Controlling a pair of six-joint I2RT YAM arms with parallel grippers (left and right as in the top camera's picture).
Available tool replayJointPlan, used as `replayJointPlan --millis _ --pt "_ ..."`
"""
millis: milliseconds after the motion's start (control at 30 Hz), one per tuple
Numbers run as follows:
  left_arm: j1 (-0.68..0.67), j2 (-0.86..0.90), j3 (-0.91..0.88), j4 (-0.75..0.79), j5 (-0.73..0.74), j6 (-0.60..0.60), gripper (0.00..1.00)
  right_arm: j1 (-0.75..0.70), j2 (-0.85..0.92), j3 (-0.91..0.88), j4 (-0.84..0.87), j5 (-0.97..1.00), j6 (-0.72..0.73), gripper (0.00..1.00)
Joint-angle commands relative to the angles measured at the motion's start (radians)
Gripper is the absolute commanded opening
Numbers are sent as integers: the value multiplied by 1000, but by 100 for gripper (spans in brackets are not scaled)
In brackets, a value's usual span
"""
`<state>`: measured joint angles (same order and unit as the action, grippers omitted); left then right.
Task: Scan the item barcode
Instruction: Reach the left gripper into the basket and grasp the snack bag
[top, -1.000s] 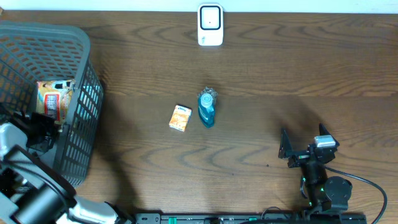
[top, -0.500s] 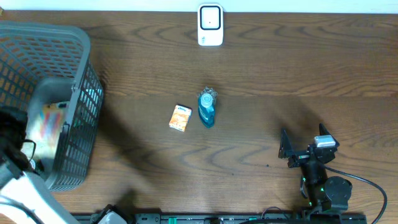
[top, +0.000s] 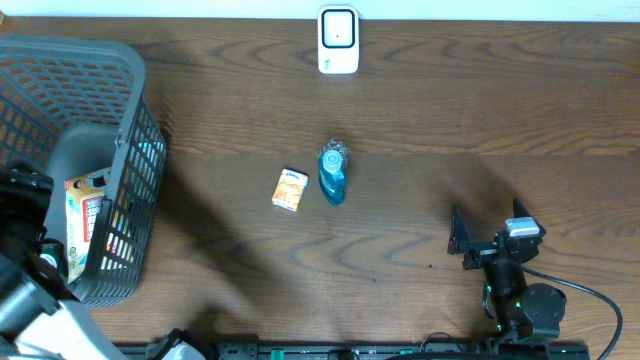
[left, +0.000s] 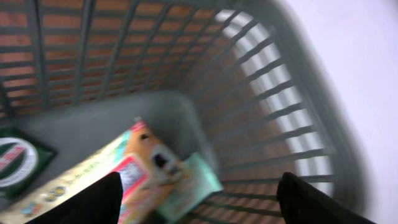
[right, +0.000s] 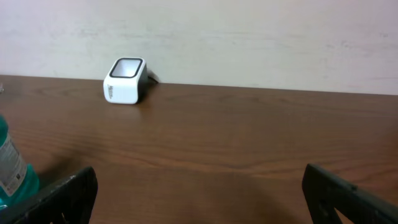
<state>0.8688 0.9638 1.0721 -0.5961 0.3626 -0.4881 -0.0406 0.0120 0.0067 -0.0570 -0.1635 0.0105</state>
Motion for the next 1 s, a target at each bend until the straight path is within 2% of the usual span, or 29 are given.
replayJointPlan --millis 0,200,267,367,533,700,767,800,833,900,967 --pt "1 130 -8 -10 -66 228 78 7 -5 -1 -4 0 0 99" --pt "-13 366 -10 -83 -65 444 78 7 -5 -1 -4 0 0 99" --pt "-22 438 -10 -83 -66 445 79 7 -5 -1 -4 0 0 99" --pt "-38 541 -10 -99 -107 510 80 7 -5 -1 -4 0 0 99" --pt "-72 683 -10 -103 -155 526 83 7 -5 -1 -4 0 0 99" --pt "-111 807 -10 -115 -233 540 80 7 -5 -1 -4 0 0 99" --pt "-121 852 -10 -122 -261 540 62 7 -5 -1 -4 0 0 99" --pt "-124 877 -10 -131 -268 540 29 7 -5 -1 -4 0 0 99" --pt "-123 889 -10 -140 -273 540 19 7 -5 -1 -4 0 0 99" --pt "-123 895 -10 -150 -274 541 8 7 -5 -1 -4 0 0 99" --pt "-123 882 0 -157 -274 540 7 7 -5 -1 -4 0 0 99"
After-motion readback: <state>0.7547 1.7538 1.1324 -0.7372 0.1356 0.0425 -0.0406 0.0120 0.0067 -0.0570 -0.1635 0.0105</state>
